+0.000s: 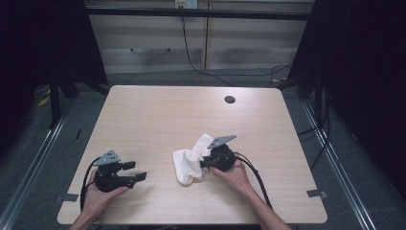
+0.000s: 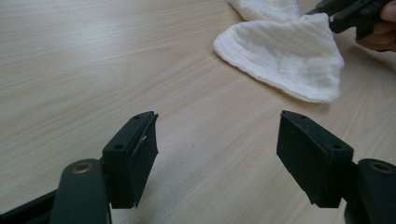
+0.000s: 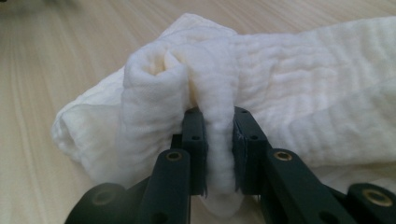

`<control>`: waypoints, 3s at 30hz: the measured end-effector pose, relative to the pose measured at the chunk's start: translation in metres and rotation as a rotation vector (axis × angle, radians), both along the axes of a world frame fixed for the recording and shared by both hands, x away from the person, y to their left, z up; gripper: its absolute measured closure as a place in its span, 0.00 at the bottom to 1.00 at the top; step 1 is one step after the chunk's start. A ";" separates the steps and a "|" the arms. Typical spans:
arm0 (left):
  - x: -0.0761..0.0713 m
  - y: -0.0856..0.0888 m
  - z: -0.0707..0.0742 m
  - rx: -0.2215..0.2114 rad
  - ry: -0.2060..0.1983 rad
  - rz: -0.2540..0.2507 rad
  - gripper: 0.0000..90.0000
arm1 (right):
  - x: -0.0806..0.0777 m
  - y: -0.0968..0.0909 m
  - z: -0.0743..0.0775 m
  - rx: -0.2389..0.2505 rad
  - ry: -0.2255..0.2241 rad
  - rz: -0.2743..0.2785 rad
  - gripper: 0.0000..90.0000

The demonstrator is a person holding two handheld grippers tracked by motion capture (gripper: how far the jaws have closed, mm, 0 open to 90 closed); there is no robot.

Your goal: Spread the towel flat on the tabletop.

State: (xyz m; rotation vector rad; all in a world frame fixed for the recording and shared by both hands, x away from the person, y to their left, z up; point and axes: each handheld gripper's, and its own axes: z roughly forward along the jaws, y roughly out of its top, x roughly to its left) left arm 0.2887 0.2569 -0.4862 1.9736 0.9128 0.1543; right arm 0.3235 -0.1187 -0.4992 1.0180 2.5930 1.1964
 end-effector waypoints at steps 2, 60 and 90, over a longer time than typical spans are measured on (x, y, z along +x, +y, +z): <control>0.001 0.001 0.000 0.001 -0.006 0.012 0.30 | -0.008 0.002 0.001 -0.010 -0.005 -0.003 0.86; 0.081 -0.107 -0.014 0.119 0.062 -0.131 0.63 | -0.058 -0.106 0.022 0.089 -0.020 -0.173 0.45; 0.066 -0.108 -0.002 0.083 -0.004 -0.165 0.97 | -0.052 -0.094 0.014 0.093 -0.007 -0.138 0.40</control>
